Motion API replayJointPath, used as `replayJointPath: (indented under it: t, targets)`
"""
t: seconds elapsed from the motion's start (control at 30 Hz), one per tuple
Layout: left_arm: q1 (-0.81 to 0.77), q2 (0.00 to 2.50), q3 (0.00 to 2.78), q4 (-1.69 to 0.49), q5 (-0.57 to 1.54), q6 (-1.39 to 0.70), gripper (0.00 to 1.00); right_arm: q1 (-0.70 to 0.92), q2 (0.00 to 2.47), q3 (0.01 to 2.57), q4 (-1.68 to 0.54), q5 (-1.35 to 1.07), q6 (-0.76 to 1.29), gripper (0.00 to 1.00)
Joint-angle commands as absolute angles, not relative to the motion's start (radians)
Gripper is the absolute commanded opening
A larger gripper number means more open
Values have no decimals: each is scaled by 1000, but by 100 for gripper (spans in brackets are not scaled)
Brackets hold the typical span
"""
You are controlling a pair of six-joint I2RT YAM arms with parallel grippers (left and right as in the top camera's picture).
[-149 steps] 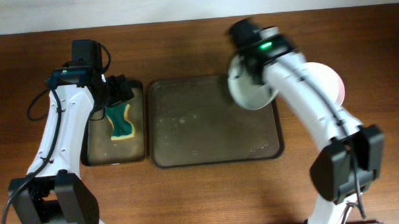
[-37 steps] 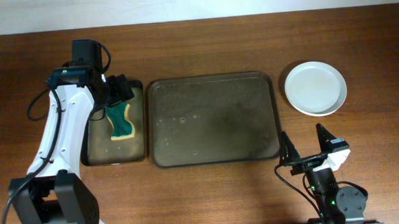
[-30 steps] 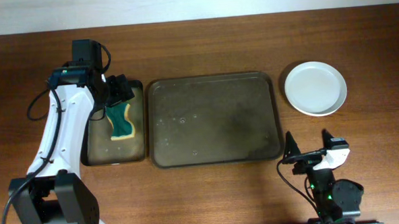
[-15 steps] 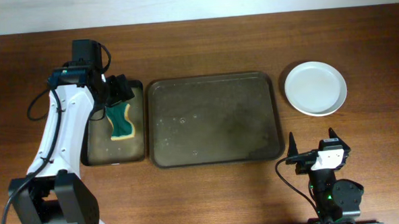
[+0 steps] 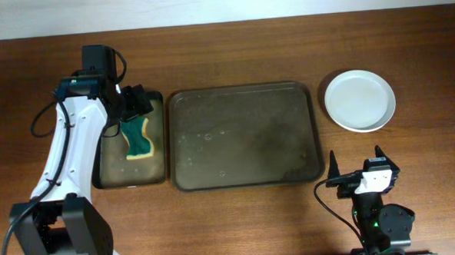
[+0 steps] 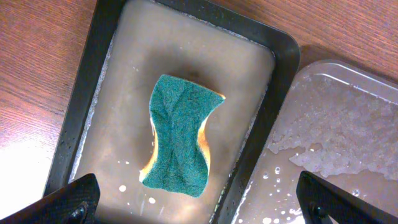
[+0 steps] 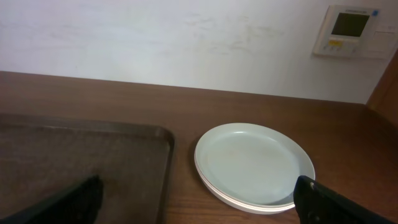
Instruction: Clean dirty plates on tray and stack at the side
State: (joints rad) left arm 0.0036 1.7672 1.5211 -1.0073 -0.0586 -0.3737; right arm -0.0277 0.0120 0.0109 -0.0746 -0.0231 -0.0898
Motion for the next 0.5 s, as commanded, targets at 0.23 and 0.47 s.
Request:
replayJointPath:
  t: [0.23,0.47]
  targets:
    - [12,1758,1530,-1018,-56,-365,99,-20,3,6,-80,-14,-97,98]
    - [7,1560,1445,-980,-48,-335,99,-20,3,6,-80,-14,-97,98]
